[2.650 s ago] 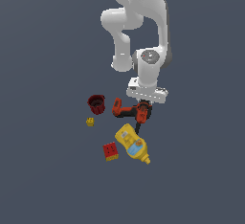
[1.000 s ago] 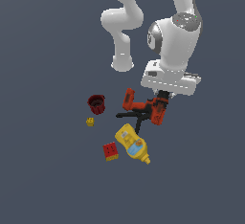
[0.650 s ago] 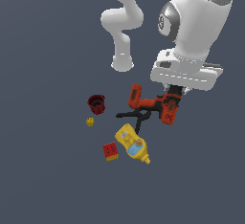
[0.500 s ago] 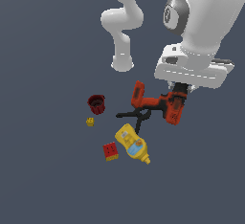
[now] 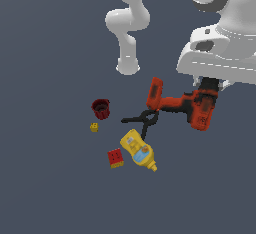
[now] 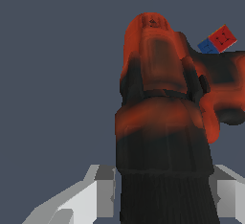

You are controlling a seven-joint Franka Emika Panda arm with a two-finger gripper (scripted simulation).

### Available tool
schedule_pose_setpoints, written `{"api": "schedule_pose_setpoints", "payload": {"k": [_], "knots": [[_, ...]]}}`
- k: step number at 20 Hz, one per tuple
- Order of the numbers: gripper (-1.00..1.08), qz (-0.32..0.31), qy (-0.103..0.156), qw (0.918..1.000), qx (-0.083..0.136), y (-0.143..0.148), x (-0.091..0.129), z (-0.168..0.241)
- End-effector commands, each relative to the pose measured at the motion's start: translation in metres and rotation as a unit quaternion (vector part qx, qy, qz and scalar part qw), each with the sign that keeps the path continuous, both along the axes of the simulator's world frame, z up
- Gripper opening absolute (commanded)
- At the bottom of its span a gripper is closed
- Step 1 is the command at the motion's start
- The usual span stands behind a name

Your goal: Pick up a designated object from a clutter of objects.

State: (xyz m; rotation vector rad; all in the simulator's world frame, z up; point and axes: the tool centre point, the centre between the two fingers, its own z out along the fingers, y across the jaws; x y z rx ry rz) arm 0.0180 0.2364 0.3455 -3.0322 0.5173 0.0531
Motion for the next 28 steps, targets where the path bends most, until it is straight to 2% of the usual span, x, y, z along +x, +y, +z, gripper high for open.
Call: {"api": "schedule_pose_setpoints", "payload": {"k": [1,14,28], "knots": [[-1.00,0.000,-0.004,1.0000,0.001,0.006,0.009,0.018],[-1.00,0.000,-0.003,1.0000,0.002,0.029,0.041,0.074],[-1.00,0.000,-0.003,1.0000,0.002,0.037,0.052,0.091]]}}
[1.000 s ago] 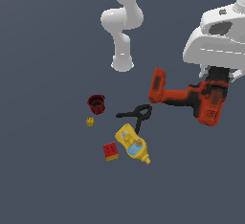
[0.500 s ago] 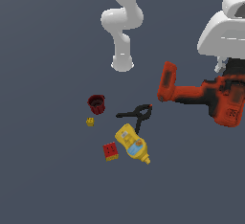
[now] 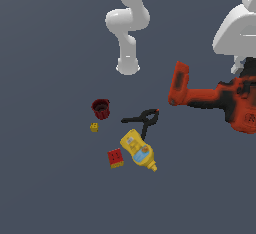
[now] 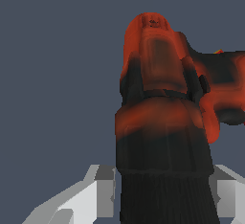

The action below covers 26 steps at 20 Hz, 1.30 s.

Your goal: Pick up a designated object from a clutter of objects.

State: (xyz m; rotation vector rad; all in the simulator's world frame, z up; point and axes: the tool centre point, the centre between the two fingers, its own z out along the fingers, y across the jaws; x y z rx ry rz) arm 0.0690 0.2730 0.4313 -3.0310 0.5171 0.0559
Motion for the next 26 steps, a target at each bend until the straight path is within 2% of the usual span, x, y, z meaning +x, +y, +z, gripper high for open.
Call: {"api": "schedule_pose_setpoints", "payload": {"k": [1,26], "knots": [[-1.00,0.000,0.000,1.0000,0.000,0.000,0.000,0.000],[-1.00,0.000,0.000,1.0000,0.000,0.001,0.016,0.035]]}}
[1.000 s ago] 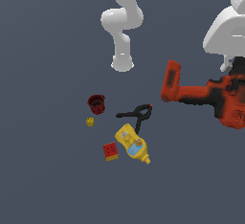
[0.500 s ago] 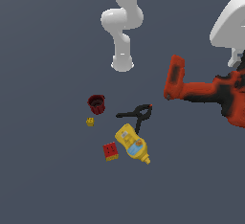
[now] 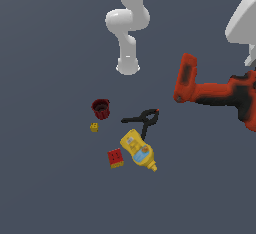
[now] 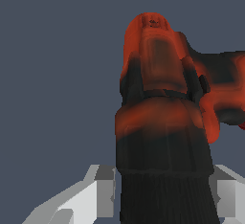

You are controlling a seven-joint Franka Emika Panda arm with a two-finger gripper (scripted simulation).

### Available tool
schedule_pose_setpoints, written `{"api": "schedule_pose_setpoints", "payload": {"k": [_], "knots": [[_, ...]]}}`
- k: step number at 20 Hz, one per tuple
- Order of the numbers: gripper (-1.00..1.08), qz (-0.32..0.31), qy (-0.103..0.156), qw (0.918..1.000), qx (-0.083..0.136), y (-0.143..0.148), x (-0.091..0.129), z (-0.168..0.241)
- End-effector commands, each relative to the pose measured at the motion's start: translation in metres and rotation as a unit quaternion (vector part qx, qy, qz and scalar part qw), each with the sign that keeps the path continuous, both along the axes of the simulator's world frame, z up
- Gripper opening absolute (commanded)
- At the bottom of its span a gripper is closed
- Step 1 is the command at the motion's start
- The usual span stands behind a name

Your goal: Pick up a designated object from a clutter of objects.

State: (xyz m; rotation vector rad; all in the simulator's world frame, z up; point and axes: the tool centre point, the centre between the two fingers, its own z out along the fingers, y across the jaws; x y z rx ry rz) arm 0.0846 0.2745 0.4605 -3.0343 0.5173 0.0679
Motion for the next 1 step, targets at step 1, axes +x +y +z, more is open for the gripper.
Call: {"api": "schedule_pose_setpoints", "payload": {"k": [1], "knots": [[-1.00,0.000,-0.004,1.0000,0.001,-0.0001,0.0003,0.0057]]}}
